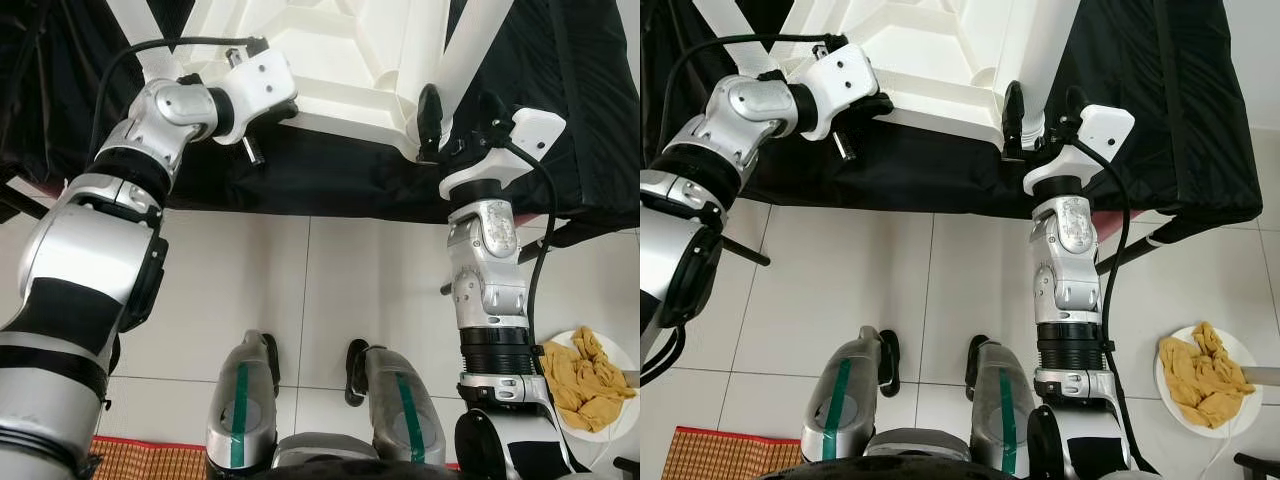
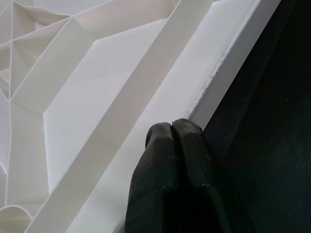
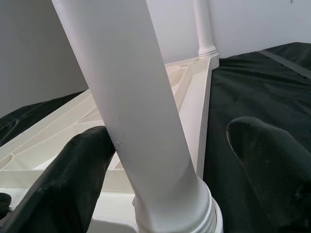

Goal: Building children table

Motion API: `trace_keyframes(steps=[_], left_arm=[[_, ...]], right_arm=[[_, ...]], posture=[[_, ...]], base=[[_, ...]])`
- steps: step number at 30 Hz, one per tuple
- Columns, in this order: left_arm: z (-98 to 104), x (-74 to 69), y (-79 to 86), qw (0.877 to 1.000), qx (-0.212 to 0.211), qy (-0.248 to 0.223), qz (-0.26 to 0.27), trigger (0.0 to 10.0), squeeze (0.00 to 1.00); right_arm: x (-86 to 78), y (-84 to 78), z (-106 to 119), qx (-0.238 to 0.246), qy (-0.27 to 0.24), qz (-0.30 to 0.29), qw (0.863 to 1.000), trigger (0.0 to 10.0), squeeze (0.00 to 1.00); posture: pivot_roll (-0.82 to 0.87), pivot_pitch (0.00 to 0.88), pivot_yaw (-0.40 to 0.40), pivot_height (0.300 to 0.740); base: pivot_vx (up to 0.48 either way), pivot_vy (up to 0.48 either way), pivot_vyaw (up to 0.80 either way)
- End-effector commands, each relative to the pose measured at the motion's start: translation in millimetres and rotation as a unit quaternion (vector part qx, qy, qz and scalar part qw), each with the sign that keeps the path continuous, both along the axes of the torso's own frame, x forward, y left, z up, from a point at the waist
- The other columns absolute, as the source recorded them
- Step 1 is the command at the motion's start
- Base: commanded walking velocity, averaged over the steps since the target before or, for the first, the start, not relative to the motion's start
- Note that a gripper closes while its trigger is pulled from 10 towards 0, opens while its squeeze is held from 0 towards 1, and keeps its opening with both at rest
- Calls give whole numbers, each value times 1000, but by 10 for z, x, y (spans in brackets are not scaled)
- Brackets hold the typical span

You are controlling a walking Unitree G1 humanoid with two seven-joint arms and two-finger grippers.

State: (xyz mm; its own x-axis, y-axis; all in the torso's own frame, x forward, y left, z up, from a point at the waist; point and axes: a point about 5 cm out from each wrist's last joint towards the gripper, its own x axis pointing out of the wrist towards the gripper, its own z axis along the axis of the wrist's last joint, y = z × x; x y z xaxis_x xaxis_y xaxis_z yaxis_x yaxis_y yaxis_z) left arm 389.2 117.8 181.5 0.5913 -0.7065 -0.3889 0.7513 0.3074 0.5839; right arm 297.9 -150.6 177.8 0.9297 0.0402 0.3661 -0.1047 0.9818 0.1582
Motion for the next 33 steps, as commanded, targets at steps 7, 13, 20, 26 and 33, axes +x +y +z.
trace_keyframes(steps=[7, 13, 20, 26, 33], left_arm=[[-311, -134, -7, 991, 50, 113, -48, 10000, 0], [-200, -76, -64, 994, 27, 98, -33, 10000, 1000], [-145, -45, -110, 995, 30, 89, -27, 10000, 1000], [-129, -14, -143, 996, 45, 72, -9, 10000, 0], [-182, -2, -182, 995, 50, 86, 17, 10000, 0]], right_arm=[[19, 4, 23, -3, -4, 1, 1000, 10000, 0], [8, 5, 23, -4, -5, 1, 1000, 10000, 0], [-2, 10, 26, -4, -6, 0, 1000, 10000, 0], [-30, 24, 4, -4, -3, 3, 1000, 10000, 0], [-61, 18, -7, -1, 0, 0, 1000, 10000, 0]], posture=[[-20, 125, 62, 740], [-31, 119, 65, 740], [-34, 125, 70, 740], [-39, 135, 75, 740], [-43, 146, 82, 740]], base=[[0, 0, 0], [0, 0, 0], [0, 0, 0], [0, 0, 0], [0, 0, 0]])
